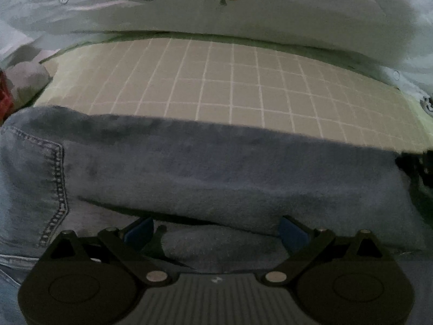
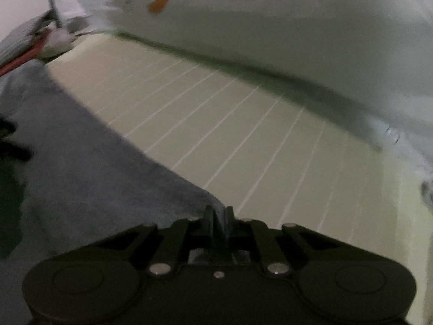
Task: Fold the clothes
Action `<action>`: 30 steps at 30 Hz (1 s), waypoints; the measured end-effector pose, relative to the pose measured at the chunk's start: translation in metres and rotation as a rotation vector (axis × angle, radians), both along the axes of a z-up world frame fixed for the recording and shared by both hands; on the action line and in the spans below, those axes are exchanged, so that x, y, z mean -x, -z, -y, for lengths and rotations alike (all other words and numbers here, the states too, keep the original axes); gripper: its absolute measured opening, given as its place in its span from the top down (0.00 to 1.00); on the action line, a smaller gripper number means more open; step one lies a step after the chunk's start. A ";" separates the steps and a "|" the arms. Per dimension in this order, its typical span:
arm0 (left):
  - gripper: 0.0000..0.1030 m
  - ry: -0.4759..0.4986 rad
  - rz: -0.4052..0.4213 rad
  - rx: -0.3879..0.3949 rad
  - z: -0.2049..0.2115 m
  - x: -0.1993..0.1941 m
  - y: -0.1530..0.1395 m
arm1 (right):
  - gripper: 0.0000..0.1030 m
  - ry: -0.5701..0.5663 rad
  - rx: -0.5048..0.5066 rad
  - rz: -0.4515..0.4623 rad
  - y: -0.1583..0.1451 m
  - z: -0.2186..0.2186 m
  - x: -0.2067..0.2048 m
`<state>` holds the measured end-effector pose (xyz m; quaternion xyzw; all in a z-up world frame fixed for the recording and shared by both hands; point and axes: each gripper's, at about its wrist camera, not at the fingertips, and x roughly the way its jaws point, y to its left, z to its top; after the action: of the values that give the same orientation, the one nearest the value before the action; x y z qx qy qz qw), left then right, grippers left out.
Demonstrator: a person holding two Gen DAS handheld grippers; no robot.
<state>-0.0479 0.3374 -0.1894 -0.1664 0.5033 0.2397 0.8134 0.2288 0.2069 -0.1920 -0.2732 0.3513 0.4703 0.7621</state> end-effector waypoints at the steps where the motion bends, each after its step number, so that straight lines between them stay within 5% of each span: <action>1: 0.04 -0.006 -0.002 0.004 -0.001 0.000 0.001 | 0.93 0.019 -0.010 0.029 -0.003 -0.009 -0.007; 5: 0.04 -0.011 -0.028 0.001 -0.003 0.000 0.007 | 0.90 0.112 -0.049 0.167 -0.016 -0.049 -0.024; 8: 0.04 -0.015 -0.040 0.000 -0.004 0.001 0.009 | 0.75 0.208 -0.069 0.188 -0.022 -0.064 -0.028; 10: 0.04 -0.016 -0.042 -0.003 -0.005 0.002 0.007 | 0.55 0.268 -0.096 0.192 -0.025 -0.063 -0.024; 16: 0.04 -0.006 -0.047 -0.014 -0.001 0.004 0.003 | 0.46 0.577 -0.228 0.093 -0.042 0.031 0.009; 21: 0.04 0.020 -0.048 -0.021 0.004 0.001 -0.001 | 0.33 1.018 -0.418 -0.008 -0.060 0.160 0.013; 24: 0.04 0.040 -0.044 -0.017 0.010 -0.003 -0.003 | 0.31 1.191 -0.390 -0.052 -0.045 0.211 0.002; 30: 0.04 0.071 -0.039 -0.021 0.021 -0.011 -0.007 | 0.30 1.184 -0.337 -0.211 -0.013 0.240 -0.017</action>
<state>-0.0370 0.3163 -0.1827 -0.1352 0.5221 0.2190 0.8131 0.2459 -0.0334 -0.1795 0.1398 0.4375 0.0413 0.8873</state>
